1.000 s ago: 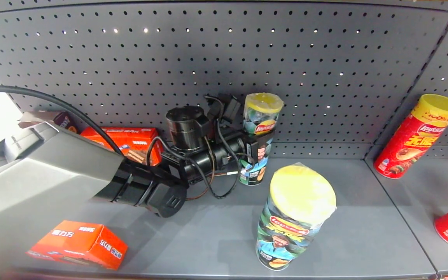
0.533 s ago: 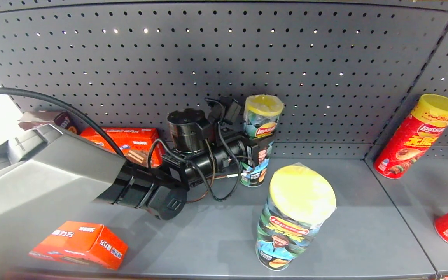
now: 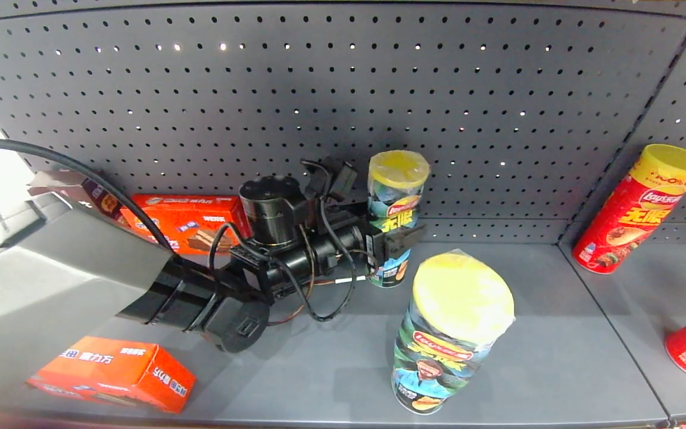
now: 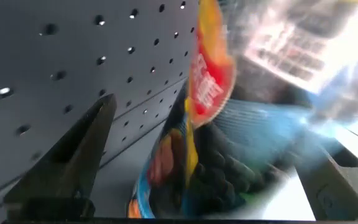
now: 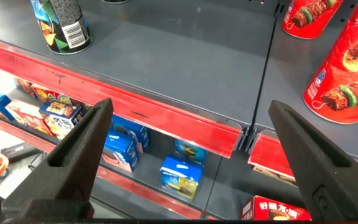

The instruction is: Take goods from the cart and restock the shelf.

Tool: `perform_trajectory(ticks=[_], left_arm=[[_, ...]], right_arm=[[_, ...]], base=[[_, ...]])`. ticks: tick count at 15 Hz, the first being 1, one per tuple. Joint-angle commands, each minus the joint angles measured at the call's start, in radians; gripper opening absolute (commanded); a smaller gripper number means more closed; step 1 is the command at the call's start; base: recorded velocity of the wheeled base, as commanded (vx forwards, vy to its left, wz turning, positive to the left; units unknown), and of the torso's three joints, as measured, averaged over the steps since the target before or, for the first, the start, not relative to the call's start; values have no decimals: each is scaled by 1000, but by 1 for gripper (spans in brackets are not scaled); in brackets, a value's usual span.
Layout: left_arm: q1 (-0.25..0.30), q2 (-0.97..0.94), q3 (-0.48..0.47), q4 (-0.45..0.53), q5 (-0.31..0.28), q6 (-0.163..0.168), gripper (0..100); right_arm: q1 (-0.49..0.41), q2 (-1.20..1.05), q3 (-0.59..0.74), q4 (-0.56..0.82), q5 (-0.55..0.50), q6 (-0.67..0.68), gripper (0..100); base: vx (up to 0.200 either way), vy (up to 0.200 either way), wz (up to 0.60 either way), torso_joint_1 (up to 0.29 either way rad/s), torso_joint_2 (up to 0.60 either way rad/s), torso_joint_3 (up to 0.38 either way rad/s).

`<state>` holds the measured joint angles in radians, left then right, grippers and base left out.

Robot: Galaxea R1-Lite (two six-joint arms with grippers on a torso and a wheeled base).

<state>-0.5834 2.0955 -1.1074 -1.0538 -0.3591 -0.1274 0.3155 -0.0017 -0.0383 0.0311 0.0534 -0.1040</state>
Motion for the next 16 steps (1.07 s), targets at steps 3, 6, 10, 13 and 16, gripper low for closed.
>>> perform_trajectory(ticks=[3,6,10,13,16], left_arm=[[33,-101,87,0,0,3,100],[47,-135,136,3,0,34,100],[54,-137,144,48,51,114,100],[53,-149,136,118,117,172,100],[53,-158,140,120,121,177,100]], right_arm=[[0,2,0,0,0,0,100],[0,2,0,0,0,0,100],[0,2,0,0,0,1,100],[0,2,0,1,0,3,100],[0,2,0,1,2,3,100]], base=[[0,0,0,0,0,0],[0,0,0,0,0,0],[0,0,0,0,0,0],[0,0,0,0,0,0],[0,0,0,0,0,0]])
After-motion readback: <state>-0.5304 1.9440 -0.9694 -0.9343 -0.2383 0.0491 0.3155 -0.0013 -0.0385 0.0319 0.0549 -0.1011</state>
